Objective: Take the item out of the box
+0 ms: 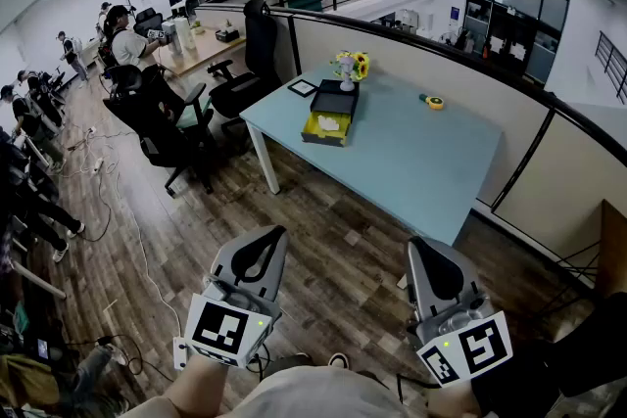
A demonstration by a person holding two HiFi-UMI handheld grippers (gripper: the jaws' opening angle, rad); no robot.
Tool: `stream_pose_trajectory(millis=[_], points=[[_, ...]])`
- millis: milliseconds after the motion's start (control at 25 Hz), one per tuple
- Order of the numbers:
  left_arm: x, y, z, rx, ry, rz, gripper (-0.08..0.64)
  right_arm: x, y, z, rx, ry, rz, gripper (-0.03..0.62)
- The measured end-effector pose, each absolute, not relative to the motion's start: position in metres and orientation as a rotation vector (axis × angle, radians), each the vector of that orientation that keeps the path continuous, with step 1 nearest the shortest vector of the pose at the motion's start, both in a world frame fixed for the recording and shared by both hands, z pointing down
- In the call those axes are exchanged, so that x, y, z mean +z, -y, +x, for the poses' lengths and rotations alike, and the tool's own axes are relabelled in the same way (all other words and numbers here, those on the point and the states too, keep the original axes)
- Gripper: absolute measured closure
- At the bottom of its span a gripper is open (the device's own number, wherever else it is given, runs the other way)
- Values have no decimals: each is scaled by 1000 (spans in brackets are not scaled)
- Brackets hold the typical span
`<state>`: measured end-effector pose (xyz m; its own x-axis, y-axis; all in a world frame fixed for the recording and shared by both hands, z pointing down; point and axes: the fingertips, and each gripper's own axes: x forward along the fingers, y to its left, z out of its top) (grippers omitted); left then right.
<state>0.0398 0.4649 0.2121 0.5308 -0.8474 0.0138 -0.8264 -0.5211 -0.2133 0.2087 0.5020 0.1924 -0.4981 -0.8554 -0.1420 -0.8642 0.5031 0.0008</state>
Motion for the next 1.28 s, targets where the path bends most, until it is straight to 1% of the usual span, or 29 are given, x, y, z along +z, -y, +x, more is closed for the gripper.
stream_pose_trajectory(millis=[560,600,640,680,720,920,1280], points=[[219,-455,16,-184,-1464,-2571,555,195,-488,190,88,-2617,-1427,588],[220,-454,15,-185,-1473,-2570,555,196,-487,190,82,-2608,-1430,580],[222,-453,13,-185,-1483,-2569,555,196,-485,190,75,-2600,-1430,463],[223,-452,11,-184,-1493,-2568,555,195,-483,190,72,-2594,-1427,327],[224,-451,9,-183,-1503,-2566,555,194,-482,190,77,-2587,-1424,262],[225,-445,-4,-176,-1542,-2543,555,192,-472,184,149,-2601,-1448,219],[238,-396,-31,-192,-1593,-2536,555,209,-416,155,111,-2662,-1425,213]])
